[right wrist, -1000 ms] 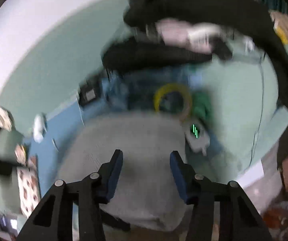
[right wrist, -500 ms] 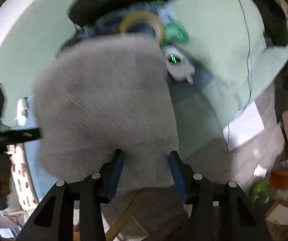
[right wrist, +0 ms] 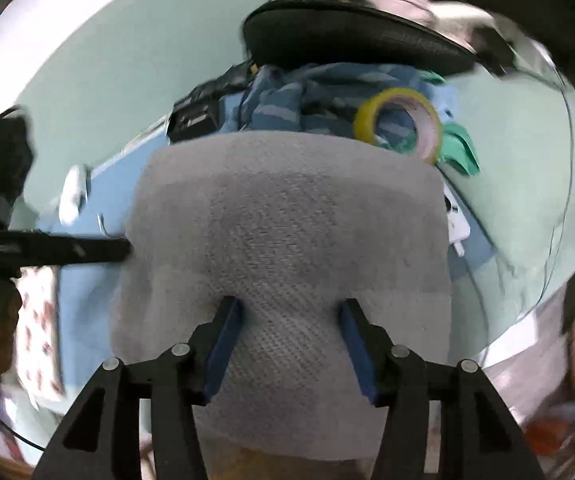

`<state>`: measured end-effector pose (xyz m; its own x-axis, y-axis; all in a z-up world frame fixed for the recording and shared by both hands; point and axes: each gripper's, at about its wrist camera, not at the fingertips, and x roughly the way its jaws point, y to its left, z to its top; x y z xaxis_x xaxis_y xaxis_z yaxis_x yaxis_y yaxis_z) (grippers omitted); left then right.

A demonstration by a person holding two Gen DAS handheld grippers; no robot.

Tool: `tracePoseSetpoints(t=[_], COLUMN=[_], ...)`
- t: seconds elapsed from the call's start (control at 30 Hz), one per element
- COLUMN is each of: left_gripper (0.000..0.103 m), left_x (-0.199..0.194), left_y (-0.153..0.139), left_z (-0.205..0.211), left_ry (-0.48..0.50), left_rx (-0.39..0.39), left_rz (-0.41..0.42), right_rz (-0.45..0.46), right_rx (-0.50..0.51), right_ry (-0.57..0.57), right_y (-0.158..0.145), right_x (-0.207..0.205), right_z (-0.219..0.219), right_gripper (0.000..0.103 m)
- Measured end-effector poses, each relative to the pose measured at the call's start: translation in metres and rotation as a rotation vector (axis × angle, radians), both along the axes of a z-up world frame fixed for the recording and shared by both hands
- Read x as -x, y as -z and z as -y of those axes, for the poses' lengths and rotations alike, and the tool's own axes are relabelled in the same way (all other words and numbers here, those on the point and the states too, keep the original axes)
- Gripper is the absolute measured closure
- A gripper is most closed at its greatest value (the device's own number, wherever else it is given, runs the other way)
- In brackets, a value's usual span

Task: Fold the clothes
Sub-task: 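Lower the grey sweater onto the black garment pile with both grippers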

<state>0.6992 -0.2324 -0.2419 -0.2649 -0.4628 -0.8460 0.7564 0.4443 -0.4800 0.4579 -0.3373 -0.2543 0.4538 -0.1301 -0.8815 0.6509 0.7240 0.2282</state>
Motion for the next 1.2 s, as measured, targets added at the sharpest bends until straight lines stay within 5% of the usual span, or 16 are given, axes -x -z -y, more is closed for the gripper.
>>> tracePoseSetpoints(t=[0.1,0.2,0.27,0.33,0.4,0.53,0.7,0.8,1.0,1.2], left_gripper=[0.035,0.033,0.022,0.003,0.003,0.002,0.0,0.002,0.002,0.001], left_x=[0.008,0.037,0.041,0.029,0.031,0.048,0.035,0.036,0.072,0.097], left_y=[0.001,0.019,0.025,0.039,0.043,0.025,0.029,0.019,-0.02,-0.029], left_z=[0.018,0.014,0.015,0.002,-0.004,-0.001,-0.007,-0.019,-0.066,-0.073], left_ry=[0.039,0.091,0.041,-0.057,-0.101,-0.037,-0.097,-0.128,-0.047,0.054], left_rx=[0.038,0.065,0.132,0.141,0.144,0.179,0.156,0.132,0.257,0.246], left_rz=[0.023,0.133,0.182,0.132,0.115,0.275,0.206,0.212,0.362,0.483], right_rz=[0.053,0.072,0.049,0.029,0.029,0.015,0.041,0.06,0.105,0.115], right_rx=[0.042,0.132,0.142,0.095,0.092,0.093,0.111,0.207,0.294,0.384], right_ry=[0.028,0.014,0.01,0.03,0.053,0.093,0.088,0.098,0.104,0.121], right_y=[-0.006,-0.018,-0.015,0.005,0.016,0.026,0.015,-0.004,-0.026,-0.038], right_x=[0.008,0.019,0.028,0.037,0.037,0.037,0.048,0.056,0.069,0.071], right_z=[-0.005,-0.019,-0.028,-0.031,-0.031,-0.03,-0.038,-0.057,-0.088,-0.11], right_gripper=[0.044,0.043,0.037,0.036,0.035,0.028,0.028,0.028,0.026,0.023])
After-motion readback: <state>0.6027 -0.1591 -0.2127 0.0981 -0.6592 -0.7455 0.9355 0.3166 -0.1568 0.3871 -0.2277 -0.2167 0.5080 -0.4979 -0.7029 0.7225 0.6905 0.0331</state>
